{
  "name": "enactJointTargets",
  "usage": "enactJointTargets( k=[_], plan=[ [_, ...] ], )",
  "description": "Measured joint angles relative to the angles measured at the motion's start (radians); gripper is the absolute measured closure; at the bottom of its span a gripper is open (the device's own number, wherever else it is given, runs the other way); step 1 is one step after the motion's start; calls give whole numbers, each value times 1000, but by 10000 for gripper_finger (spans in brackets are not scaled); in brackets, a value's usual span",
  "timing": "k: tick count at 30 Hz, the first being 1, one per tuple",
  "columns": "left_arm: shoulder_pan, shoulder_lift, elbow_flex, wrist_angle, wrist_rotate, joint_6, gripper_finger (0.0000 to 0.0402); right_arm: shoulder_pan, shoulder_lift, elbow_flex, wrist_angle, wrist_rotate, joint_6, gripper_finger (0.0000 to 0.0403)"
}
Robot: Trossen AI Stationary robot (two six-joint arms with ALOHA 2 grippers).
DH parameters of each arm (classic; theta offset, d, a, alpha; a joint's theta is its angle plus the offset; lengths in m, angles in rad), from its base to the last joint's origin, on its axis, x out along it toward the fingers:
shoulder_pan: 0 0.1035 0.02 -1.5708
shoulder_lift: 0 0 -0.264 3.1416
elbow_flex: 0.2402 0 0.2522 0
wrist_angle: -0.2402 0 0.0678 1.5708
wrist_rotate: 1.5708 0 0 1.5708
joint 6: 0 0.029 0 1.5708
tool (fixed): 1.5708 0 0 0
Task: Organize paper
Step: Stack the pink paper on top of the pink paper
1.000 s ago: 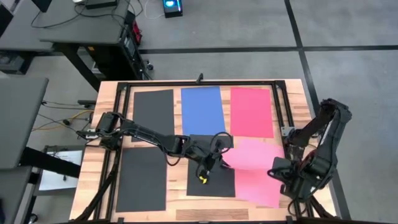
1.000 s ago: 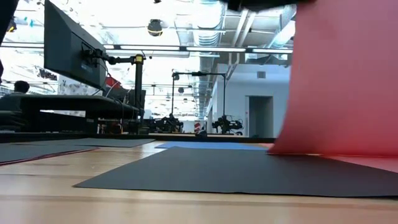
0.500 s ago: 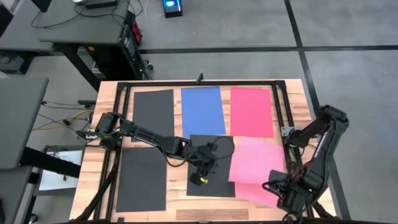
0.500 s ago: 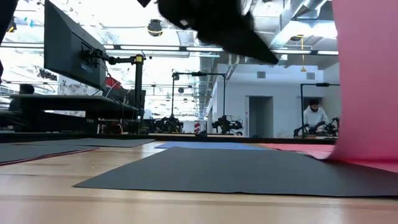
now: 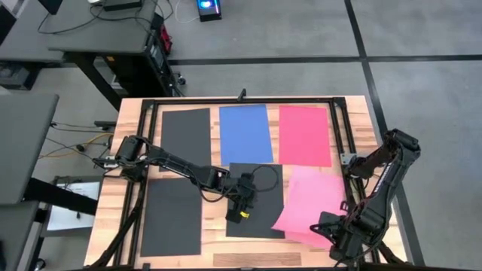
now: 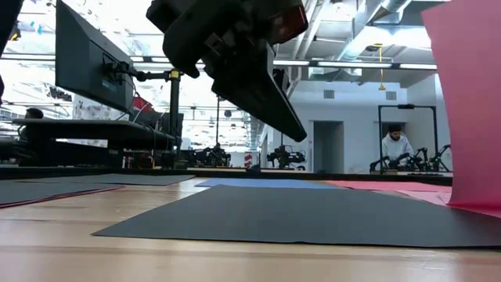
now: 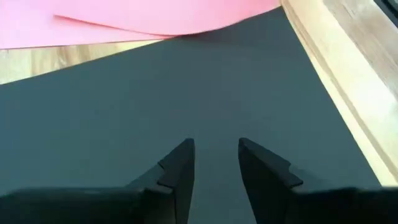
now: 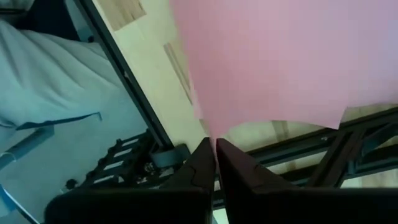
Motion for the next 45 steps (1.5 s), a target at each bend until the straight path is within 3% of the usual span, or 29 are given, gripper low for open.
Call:
enactJointTargets(
  k=[13, 16, 18, 23, 29, 34, 45],
  plan=[
    [18, 0, 0, -32, 57, -42, 292, 1, 0, 0, -12, 3, 1, 240],
    [27, 0, 0, -48, 73, -62, 292, -4, 0, -5, -56, 56, 53, 222],
    [34, 0, 0, -66, 75, -80, 292, -11, -1, -29, -77, 104, 94, 218],
    [47, 0, 0, -95, 80, -123, 292, -49, -1, -160, -13, 111, 115, 219],
    [58, 0, -21, -95, 111, -157, 292, -132, -1, -325, 205, 123, 50, 224],
    [78, 0, -40, -115, 110, -205, 292, -216, -1, -421, 256, 164, 15, 225],
    [95, -2, -142, -116, 114, -294, 292, -338, 0, -540, 458, 161, -126, 225]
  ],
)
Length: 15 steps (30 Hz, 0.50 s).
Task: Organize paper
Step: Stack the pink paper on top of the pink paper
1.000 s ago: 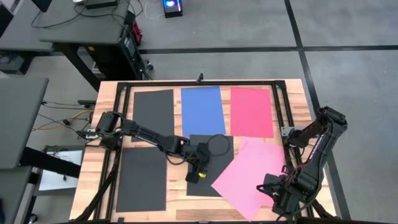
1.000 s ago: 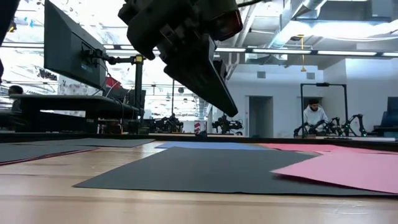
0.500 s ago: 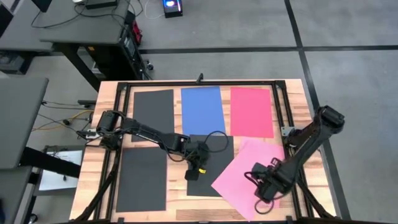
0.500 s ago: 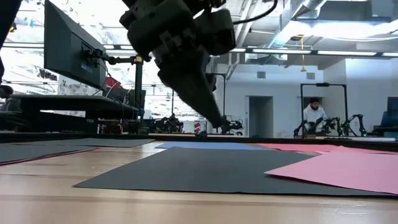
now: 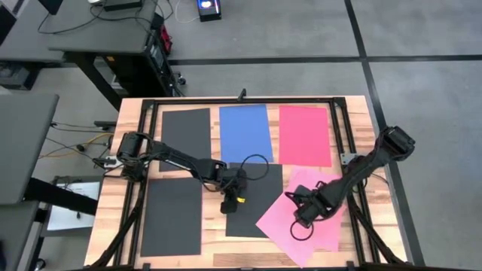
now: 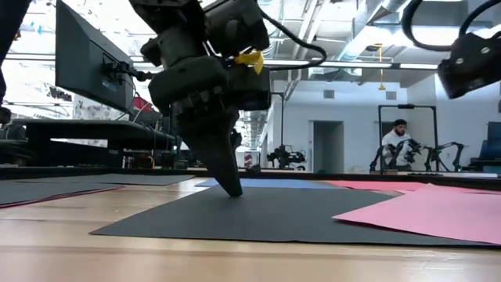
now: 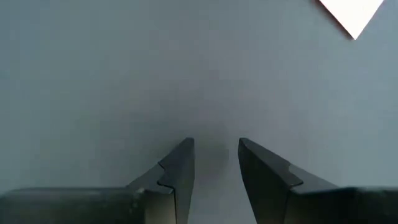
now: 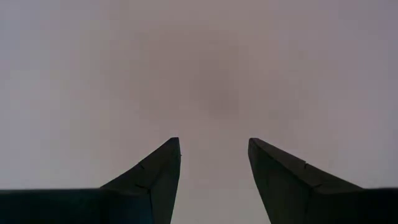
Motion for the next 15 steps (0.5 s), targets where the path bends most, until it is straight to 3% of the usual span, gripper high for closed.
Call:
enactJointTargets(
  k=[15],
  plan=[
    [-27, -4, -30, -117, 88, -37, 292, -31, 0, -59, 41, -57, -241, 225]
  ],
)
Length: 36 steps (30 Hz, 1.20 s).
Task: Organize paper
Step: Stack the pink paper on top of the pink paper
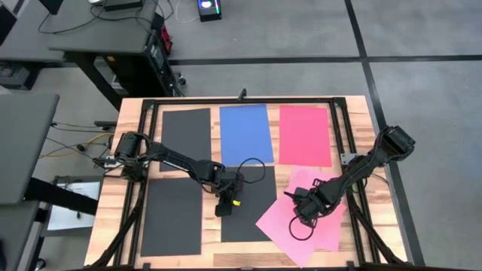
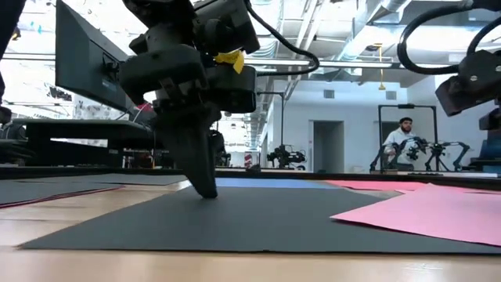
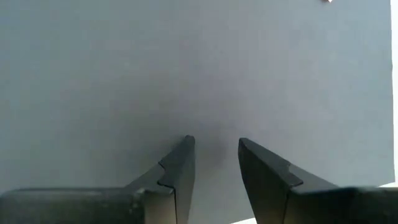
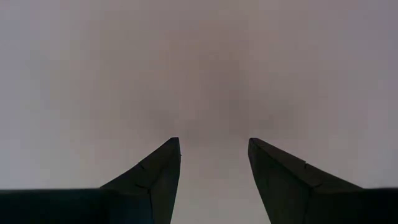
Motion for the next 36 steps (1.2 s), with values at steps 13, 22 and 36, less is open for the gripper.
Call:
enactJointTargets(
  k=[13, 22, 36],
  plan=[
    [-1, -163, 6, -47, -54, 4, 293, -37, 0, 133, -144, -75, -89, 225],
    [-24, -217, 8, 211, -92, 146, 293, 33, 0, 243, -204, -33, -87, 225],
    [-34, 165, 369, 153, -48, 414, 292, 366, 0, 238, -180, -122, 591, 291]
  ],
)
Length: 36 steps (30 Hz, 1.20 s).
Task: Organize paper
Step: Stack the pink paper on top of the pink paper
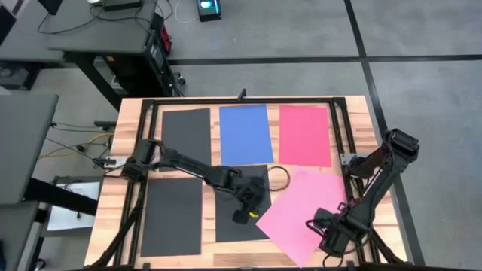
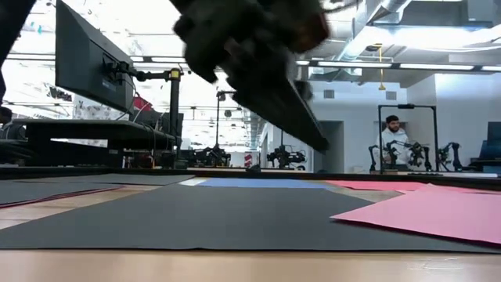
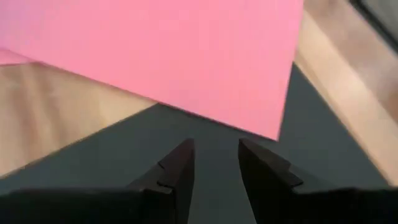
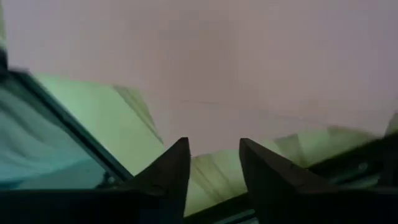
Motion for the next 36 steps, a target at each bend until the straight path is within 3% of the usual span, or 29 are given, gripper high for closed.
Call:
enactJointTargets(
  k=[9, 21, 36],
  plan=[
    [4, 188, 336, -278, -3, 88, 292, 4, 0, -125, 104, -87, 149, 394],
    [45, 187, 350, -320, -57, 83, 292, 4, 0, -299, 225, -160, 316, 402],
    [41, 187, 349, -382, -78, 55, 292, -92, -3, -367, 280, -201, 193, 403]
  ],
)
